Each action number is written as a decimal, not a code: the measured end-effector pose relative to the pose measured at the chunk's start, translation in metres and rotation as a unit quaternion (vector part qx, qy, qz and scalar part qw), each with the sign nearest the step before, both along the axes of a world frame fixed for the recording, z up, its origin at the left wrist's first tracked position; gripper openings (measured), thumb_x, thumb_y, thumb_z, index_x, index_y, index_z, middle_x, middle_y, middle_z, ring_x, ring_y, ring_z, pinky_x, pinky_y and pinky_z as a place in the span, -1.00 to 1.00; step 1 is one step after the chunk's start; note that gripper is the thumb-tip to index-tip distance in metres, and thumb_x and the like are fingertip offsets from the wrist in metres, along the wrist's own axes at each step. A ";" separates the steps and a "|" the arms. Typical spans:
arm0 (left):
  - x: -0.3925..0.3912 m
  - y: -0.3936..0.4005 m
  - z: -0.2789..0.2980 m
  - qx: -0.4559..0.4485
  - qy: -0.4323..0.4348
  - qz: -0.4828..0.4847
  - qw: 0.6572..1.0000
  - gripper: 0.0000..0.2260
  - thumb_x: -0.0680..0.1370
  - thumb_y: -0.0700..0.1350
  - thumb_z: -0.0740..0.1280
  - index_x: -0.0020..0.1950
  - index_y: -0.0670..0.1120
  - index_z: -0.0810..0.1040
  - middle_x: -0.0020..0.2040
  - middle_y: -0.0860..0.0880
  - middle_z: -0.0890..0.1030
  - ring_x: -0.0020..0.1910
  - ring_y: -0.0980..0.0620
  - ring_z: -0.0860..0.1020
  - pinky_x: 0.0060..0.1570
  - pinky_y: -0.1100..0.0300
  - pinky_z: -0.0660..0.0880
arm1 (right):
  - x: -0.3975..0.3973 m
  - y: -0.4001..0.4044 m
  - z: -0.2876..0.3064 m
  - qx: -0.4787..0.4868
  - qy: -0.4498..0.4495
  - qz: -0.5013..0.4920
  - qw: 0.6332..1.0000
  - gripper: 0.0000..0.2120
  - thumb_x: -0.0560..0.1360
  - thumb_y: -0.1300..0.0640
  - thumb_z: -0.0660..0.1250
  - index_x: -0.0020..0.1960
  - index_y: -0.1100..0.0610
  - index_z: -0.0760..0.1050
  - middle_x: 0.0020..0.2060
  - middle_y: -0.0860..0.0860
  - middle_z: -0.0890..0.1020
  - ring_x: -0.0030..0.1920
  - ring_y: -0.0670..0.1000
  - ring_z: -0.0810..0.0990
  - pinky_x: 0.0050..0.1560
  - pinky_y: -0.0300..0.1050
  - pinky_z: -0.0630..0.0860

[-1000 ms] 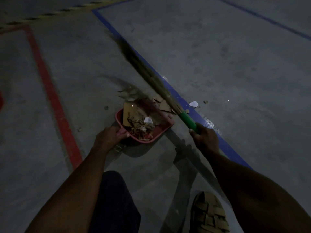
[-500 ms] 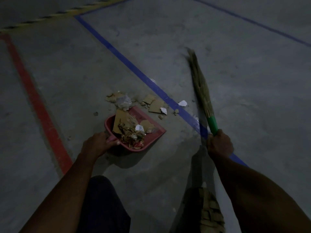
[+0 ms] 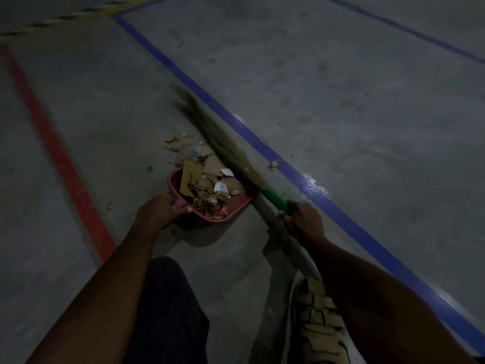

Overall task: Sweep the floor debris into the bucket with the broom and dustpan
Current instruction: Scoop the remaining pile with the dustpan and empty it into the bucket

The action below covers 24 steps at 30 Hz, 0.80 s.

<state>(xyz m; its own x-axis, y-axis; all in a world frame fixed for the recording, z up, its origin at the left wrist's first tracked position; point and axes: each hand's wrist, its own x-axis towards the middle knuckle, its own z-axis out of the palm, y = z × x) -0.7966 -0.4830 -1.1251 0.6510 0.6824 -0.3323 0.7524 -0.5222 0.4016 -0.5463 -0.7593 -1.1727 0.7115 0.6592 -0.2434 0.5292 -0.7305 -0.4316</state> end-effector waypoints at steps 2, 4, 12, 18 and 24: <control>-0.003 0.000 0.000 0.000 0.008 0.008 1.000 -0.50 0.47 0.21 0.43 0.04 -0.24 0.59 -0.06 -0.28 0.63 -0.27 -0.03 0.44 -0.32 0.16 0.23 | -0.006 0.004 -0.004 0.009 0.018 0.027 0.999 -0.82 0.56 -0.12 0.30 0.00 -0.01 0.51 -0.30 -0.07 0.51 -0.28 -0.05 0.53 -0.34 -0.21 0.31; -0.006 0.000 0.001 -0.001 0.014 0.024 1.000 -0.52 0.47 0.21 0.44 -0.08 -0.25 0.57 -0.12 -0.30 0.61 -0.32 -0.04 0.43 -0.34 0.16 0.21 | -0.010 0.007 -0.005 0.017 0.028 0.049 0.998 -0.81 0.57 -0.11 0.31 0.05 -0.01 0.55 -0.29 -0.09 0.52 -0.26 -0.08 0.53 -0.32 -0.22 0.31; -0.032 0.005 0.008 0.002 0.011 0.049 0.999 -0.62 0.45 0.29 0.42 -0.19 0.00 0.45 -0.24 -0.07 0.50 -0.26 -0.05 0.50 -0.33 0.16 0.25 | -0.010 0.021 0.005 0.045 0.039 0.087 0.994 -0.71 0.59 -0.09 0.31 0.23 0.02 0.55 -0.25 -0.11 0.54 -0.26 -0.15 0.50 -0.28 -0.22 0.34; -0.047 0.004 0.017 0.006 -0.023 0.077 0.997 -0.59 0.50 0.17 0.43 -0.38 0.04 0.33 -0.43 0.04 0.35 -0.42 0.03 0.37 -0.39 0.15 0.15 | -0.001 0.046 0.014 0.110 -0.003 0.054 0.992 -0.55 0.59 -0.14 0.30 0.39 0.05 0.50 -0.04 0.07 0.68 -0.13 0.03 0.60 -0.07 -0.07 0.53; -0.085 0.011 0.019 -0.012 -0.061 0.129 0.990 -0.56 0.44 0.30 0.42 -0.30 -0.08 0.56 -0.42 -0.03 0.50 -0.43 0.03 0.47 -0.37 0.19 0.24 | -0.004 0.093 0.039 0.135 -0.034 0.016 0.990 -0.65 0.60 -0.05 0.34 0.29 0.11 0.57 -0.04 0.17 0.64 -0.17 0.03 0.42 -0.16 -0.14 0.29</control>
